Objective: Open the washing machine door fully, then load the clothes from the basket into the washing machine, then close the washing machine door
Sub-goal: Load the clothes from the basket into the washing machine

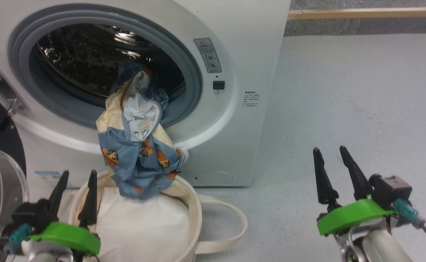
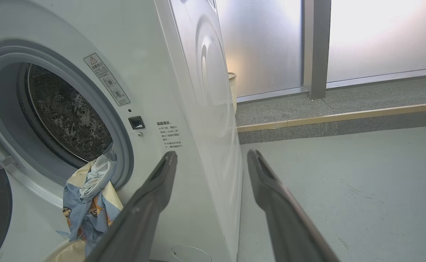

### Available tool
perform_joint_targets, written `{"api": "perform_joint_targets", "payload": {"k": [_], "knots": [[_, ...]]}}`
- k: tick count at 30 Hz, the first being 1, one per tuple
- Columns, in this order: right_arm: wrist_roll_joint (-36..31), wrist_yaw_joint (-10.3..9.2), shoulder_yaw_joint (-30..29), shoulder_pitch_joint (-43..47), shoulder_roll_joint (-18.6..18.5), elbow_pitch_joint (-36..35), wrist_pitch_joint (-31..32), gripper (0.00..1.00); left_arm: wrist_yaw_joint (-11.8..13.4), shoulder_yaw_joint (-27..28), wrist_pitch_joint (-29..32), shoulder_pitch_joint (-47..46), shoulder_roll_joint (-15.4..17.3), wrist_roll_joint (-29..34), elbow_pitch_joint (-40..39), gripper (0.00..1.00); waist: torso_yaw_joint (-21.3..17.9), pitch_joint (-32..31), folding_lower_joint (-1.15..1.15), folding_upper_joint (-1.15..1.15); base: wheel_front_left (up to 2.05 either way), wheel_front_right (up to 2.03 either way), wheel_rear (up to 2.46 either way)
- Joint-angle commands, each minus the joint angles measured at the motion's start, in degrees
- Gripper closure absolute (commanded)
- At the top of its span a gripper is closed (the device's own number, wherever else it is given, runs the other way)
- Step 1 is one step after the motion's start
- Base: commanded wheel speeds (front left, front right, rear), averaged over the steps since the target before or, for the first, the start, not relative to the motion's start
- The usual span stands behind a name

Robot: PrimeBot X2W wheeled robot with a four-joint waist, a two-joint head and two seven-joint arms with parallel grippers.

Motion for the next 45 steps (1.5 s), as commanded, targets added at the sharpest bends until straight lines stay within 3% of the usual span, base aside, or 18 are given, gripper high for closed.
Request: {"api": "perform_joint_targets", "payload": {"k": [1, 10, 28, 39, 45], "knots": [[0.19, 0.03, 0.9, 0.21, -0.04, -1.76, -0.71, 0.0, -0.31, 2.23, -0.5, -0.88, 1.04, -0.2, -2.55, 0.0, -0.09, -0.63, 0.01, 0.0, 0.0, 0.0, 0.0], [-0.11, 0.03, 1.83, 0.76, -0.85, -2.29, -0.71, 0.0, -0.31, 4.93, -0.5, 2.74, -0.58, 0.33, -6.4, 0.0, -0.72, -1.47, 0.01, 0.0, 0.0, 0.0, 0.0], [0.26, 0.03, 2.29, 0.76, -0.85, -2.3, -0.71, 0.0, -0.32, 5.42, -0.5, 3.75, -1.34, 0.47, -6.05, 0.0, -1.97, -1.66, 0.01, 0.0, 0.0, 0.0, 0.0], [0.34, 0.03, 2.3, 0.2, -0.67, -2.2, -0.71, 0.0, -0.32, 4.6, -0.5, 3.03, -1.86, -0.6, -0.94, 0.0, -3.13, 0.11, 0.01, 0.0, 0.0, 0.0, 0.0], [-0.23, 0.03, 2.11, -0.68, -0.74, -2.48, -0.71, 0.0, -0.32, 3.5, -0.5, -0.05, -1.92, -3.06, 6.81, 0.0, -4.03, 3.47, 0.01, 0.0, 0.0, 0.0, 0.0]]}}
